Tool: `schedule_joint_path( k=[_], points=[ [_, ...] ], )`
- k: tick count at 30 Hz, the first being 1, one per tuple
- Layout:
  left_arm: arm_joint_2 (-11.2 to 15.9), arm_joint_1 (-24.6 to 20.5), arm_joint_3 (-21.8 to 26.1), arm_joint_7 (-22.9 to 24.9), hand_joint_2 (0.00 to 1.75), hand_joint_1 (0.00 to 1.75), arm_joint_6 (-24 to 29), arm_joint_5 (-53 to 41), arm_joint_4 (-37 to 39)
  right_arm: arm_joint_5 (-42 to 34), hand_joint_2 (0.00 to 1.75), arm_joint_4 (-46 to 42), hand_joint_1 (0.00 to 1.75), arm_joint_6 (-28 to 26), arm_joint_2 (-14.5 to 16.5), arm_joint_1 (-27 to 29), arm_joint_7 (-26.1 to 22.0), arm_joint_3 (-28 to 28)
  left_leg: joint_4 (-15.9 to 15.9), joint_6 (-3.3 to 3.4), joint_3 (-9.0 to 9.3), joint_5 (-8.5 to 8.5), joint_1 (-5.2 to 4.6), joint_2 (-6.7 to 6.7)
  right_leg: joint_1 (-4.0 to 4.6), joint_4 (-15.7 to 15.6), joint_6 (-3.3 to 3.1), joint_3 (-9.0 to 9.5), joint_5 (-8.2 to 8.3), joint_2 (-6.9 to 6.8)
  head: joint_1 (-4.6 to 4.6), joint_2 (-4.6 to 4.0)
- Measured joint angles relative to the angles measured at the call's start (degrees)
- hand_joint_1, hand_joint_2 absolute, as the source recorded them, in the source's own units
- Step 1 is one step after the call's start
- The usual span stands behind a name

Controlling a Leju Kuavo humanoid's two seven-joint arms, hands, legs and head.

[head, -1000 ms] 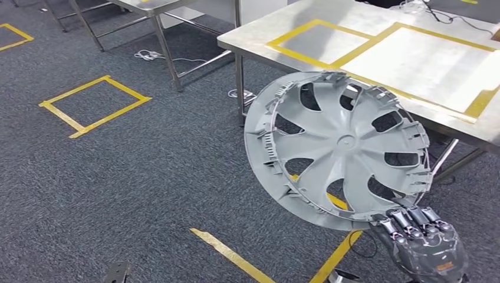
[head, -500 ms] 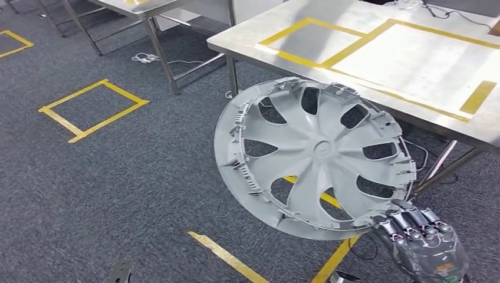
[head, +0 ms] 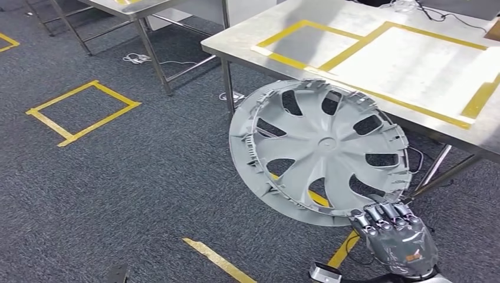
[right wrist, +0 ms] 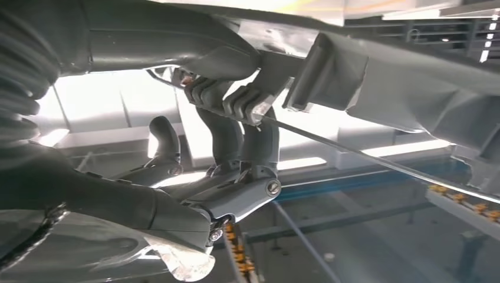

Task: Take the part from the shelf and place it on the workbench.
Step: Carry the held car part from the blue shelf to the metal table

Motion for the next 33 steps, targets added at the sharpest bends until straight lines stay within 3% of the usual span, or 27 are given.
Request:
schedule_joint_path(
  k=[2,4,5,6,8,9,10,11,14,16,17,19,20,21,22,24,25,27,30,32,33],
  points=[
    [0.0,-0.3,0.0,-0.6,1.75,0.0,-0.6,0.3,0.0,0.2,1.75,0.5,1.75,0.1,-0.2,-0.9,0.4,0.5,-0.6,0.45,0.76,-0.16,0.23,0.05,-0.09,5.3,0.33,-2.9,-2.3,-0.14,0.13,0.0],
    [0.0,-0.5,0.1,-0.7,1.75,0.0,-0.9,0.4,0.0,0.3,1.75,0.9,1.75,0.2,-0.2,-1.5,0.7,0.8,-0.7,0.63,1.28,-0.67,0.24,0.07,-0.23,13.3,0.64,-7.8,-4.63,-0.17,0.16,0.0],
    [0.0,-0.5,0.2,-0.8,1.75,0.0,-0.9,0.4,0.0,0.4,1.75,1.1,1.75,0.2,-0.3,-1.5,0.8,1.0,-0.7,0.6,1.66,-1.01,0.26,0.06,-0.3,15.6,0.82,-9.65,-4.57,-0.18,0.16,0.0],
    [0.0,-0.5,0.2,-0.8,1.75,0.0,-0.9,0.4,0.0,0.4,1.75,1.2,1.75,0.2,-0.3,-1.6,0.7,1.1,-0.7,0.51,2.17,-1.41,0.32,0.03,-0.38,15.7,0.98,-10.45,-3.22,-0.22,0.14,0.0],
    [0.0,-0.4,0.3,-0.8,1.75,0.0,-1.0,0.4,0.0,0.4,1.75,1.4,1.75,0.2,-0.4,-1.8,0.7,1.4,-0.6,0.15,3.53,-2.38,0.5,-0.03,-0.65,9.6,1.22,-8.86,2.22,-0.46,0.17,0.0],
    [0.0,-0.5,0.3,-0.9,1.75,0.0,-1.1,0.5,0.0,0.4,1.75,1.6,1.75,0.2,-0.4,-2.0,0.7,1.5,-0.6,-0.16,4.07,-2.88,0.49,-0.07,-0.63,5.9,1.26,-7.37,4.32,-0.64,0.25,0.0],
    [0.0,-0.5,0.4,-1.0,1.75,0.0,-1.2,0.6,0.0,0.4,1.75,1.7,1.75,0.3,-0.5,-2.3,0.7,1.7,-0.5,-0.5,4.39,-3.3,0.45,-0.1,-0.6,2.8,1.08,-5.91,5.35,-0.78,0.37,0.0],
    [0.1,-0.6,0.4,-1.2,1.75,0.0,-1.4,0.7,0.0,0.3,1.75,2.0,1.75,0.5,-0.5,-2.8,0.8,1.9,-0.5,-0.83,4.48,-3.56,0.38,-0.09,-0.51,1.1,0.78,-5.03,5.46,-0.82,0.36,0.0],
    [0.0,-0.8,0.7,-1.8,1.75,0.0,-1.6,0.8,0.0,-0.8,1.75,2.6,1.75,1.4,-1.1,-4.5,1.0,2.6,-0.5,-1.64,4.5,-4.01,0.39,0.13,-0.37,0.2,-0.45,-4.37,4.52,-0.45,0.07,0.0],
    [-0.1,-1.1,0.8,-2.0,1.75,0.0,-1.5,0.7,0.0,-2.1,1.75,2.9,1.75,1.6,-1.8,-5.4,0.9,2.7,1.9,-2.15,3.62,-5.31,0.46,0.21,-0.54,0.0,-1.18,-3.75,4.19,-0.46,-0.17,0.0],
    [-0.1,-1.2,0.8,-2.0,1.75,0.0,-1.5,0.6,0.0,-2.5,1.75,2.9,1.75,1.6,-2.0,-5.6,0.9,2.8,4.8,-2.31,2.15,-6.52,0.48,0.21,-0.59,-0.1,-1.51,-3.35,3.95,-0.55,-0.29,0.0],
    [-0.3,-1.0,0.8,-1.8,1.75,0.0,-1.4,0.2,0.0,-2.7,1.75,2.9,1.75,1.5,-2.3,-5.3,0.9,2.8,13.0,-2.43,-2.6,-9.12,0.48,0.2,-0.45,-0.1,-1.97,-2.69,3.33,-0.64,-0.43,0.0],
    [-0.3,-0.8,0.8,-1.7,1.75,0.0,-1.3,0.1,0.0,-2.5,1.75,2.9,1.75,1.5,-2.3,-4.9,0.9,2.9,16.1,-2.4,-4.69,-9.53,0.47,0.2,-0.36,-0.1,-2.06,-2.28,2.99,-0.57,-0.43,0.0],
    [-0.4,-0.7,0.8,-1.5,1.75,0.0,-1.1,0.0,0.0,-2.4,1.75,2.9,1.75,1.5,-2.3,-4.5,0.9,3.0,17.4,-2.29,-5.98,-8.76,0.46,0.2,-0.29,-0.1,-2.09,-1.8,2.62,-0.44,-0.43,0.0],
    [-0.4,-0.6,0.8,-1.4,1.75,0.0,-0.9,-0.2,0.0,-2.2,1.75,2.9,1.75,1.4,-2.3,-4.1,1.0,3.1,16.1,-2.07,-6.11,-6.66,0.42,0.19,-0.24,-0.1,-2.06,-1.21,2.21,-0.26,-0.45,0.0],
    [-0.4,-0.5,0.8,-1.3,1.75,0.0,-0.7,-0.7,0.0,-2.1,1.75,2.7,1.75,1.3,-2.6,-3.1,1.4,3.1,9.2,-1.32,-4.08,-1.19,0.16,0.06,-0.19,-0.1,-1.84,-0.18,1.29,-0.01,-0.43,0.0],
    [-0.4,-0.6,0.8,-1.5,1.75,0.0,-0.6,-1.0,0.0,-2.2,1.75,2.5,1.75,1.1,-2.8,-2.3,1.6,3.0,5.7,-0.94,-2.78,0.44,-0.03,-0.03,-0.11,-0.1,-1.56,0.25,0.8,0.06,-0.39,0.0],
    [-0.4,-0.6,0.7,-1.9,1.75,0.0,-0.6,-1.4,0.0,-2.3,1.75,1.8,1.75,0.8,-3.4,-0.2,1.8,2.5,2.2,-0.52,-1.37,0.5,-0.36,-0.14,-0.07,-0.2,-0.92,0.46,0.2,0.03,-0.34,0.0],
    [-0.5,-0.5,0.6,-2.4,1.75,0.0,-0.6,-1.7,0.0,-2.5,1.75,0.2,1.75,0.6,-4.2,2.3,1.7,1.6,0.7,-0.11,-0.53,-0.28,-0.16,-0.09,-0.14,-0.4,-0.01,0.58,-0.41,-0.04,-0.31,0.0],
    [-0.6,-0.6,0.3,-2.6,1.75,0.0,-0.4,-1.9,0.0,-2.8,1.75,-0.6,1.75,0.6,-4.6,3.4,1.6,0.9,-0.1,0.37,0.44,-0.48,0.11,-0.06,-0.2,3.3,0.4,-1.25,-2.22,-0.12,-0.15,0.0],
    [-0.6,-0.6,0.2,-2.7,1.75,0.0,-0.3,-2.0,0.0,-3.0,1.75,-0.9,1.75,0.6,-4.8,3.9,1.5,0.5,-0.2,0.58,0.79,-0.71,0.1,-0.06,-0.22,7.1,0.53,-3.32,-3.6,-0.15,-0.07,0.0]
  ],
)
